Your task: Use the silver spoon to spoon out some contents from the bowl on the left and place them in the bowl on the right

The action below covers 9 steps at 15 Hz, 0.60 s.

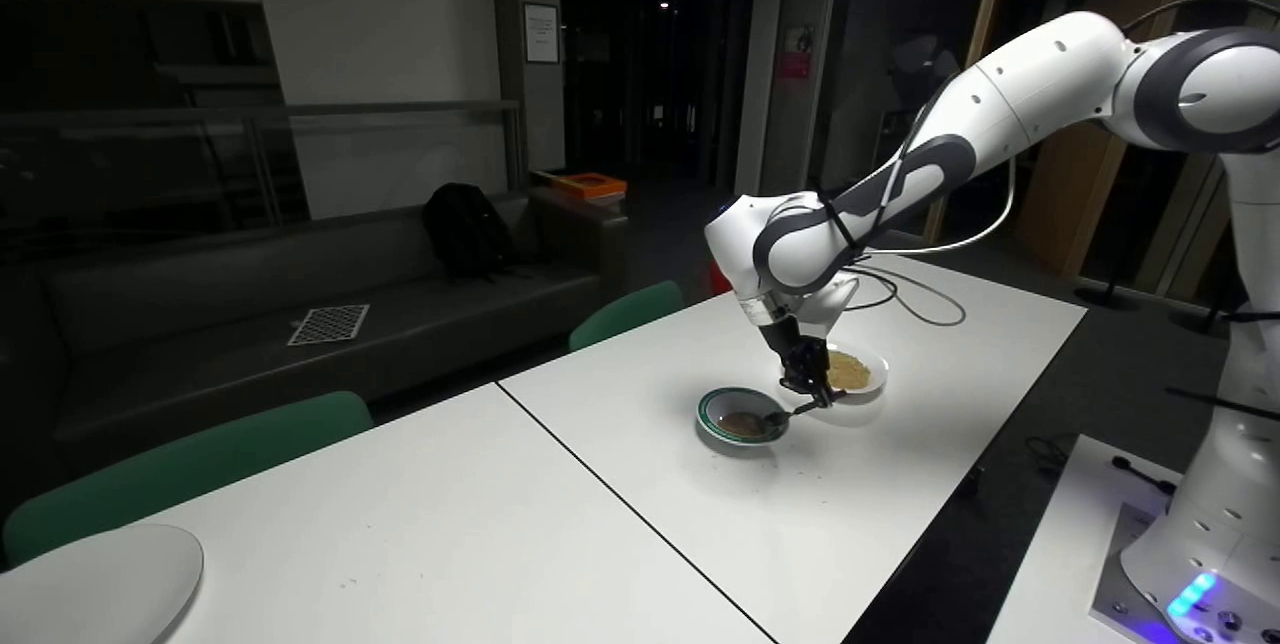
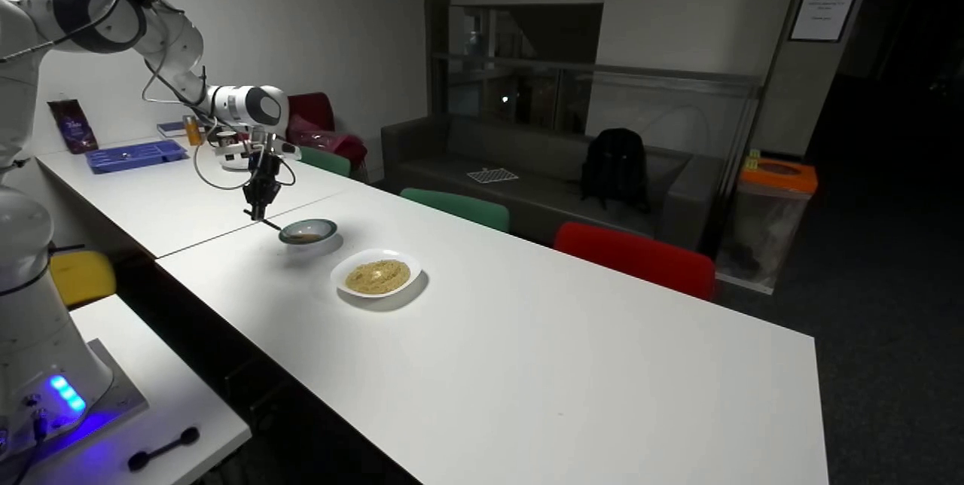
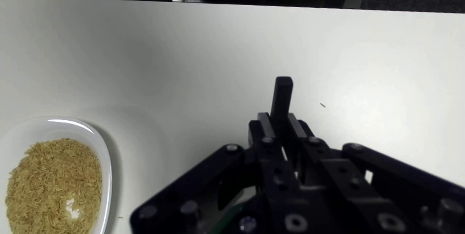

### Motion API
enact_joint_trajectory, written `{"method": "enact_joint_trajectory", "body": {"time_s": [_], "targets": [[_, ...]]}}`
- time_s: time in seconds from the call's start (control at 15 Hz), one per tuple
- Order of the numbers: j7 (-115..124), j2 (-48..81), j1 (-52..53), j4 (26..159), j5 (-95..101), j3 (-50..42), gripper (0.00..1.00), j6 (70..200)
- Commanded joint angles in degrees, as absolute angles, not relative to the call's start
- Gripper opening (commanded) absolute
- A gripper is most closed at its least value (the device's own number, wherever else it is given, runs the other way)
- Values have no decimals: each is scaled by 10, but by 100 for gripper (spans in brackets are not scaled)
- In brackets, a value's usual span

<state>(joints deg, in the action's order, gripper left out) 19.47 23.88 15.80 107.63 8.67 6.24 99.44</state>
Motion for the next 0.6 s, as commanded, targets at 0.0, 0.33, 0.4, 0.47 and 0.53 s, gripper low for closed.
{"method": "enact_joint_trajectory", "body": {"time_s": [0.0,0.33,0.4,0.47,0.53], "targets": [[190,263,160,1023,86,64,3,946],[189,283,160,981,77,65,3,911],[189,286,160,973,75,65,3,903],[188,290,160,965,73,65,3,896],[188,294,160,958,71,65,3,888]]}}
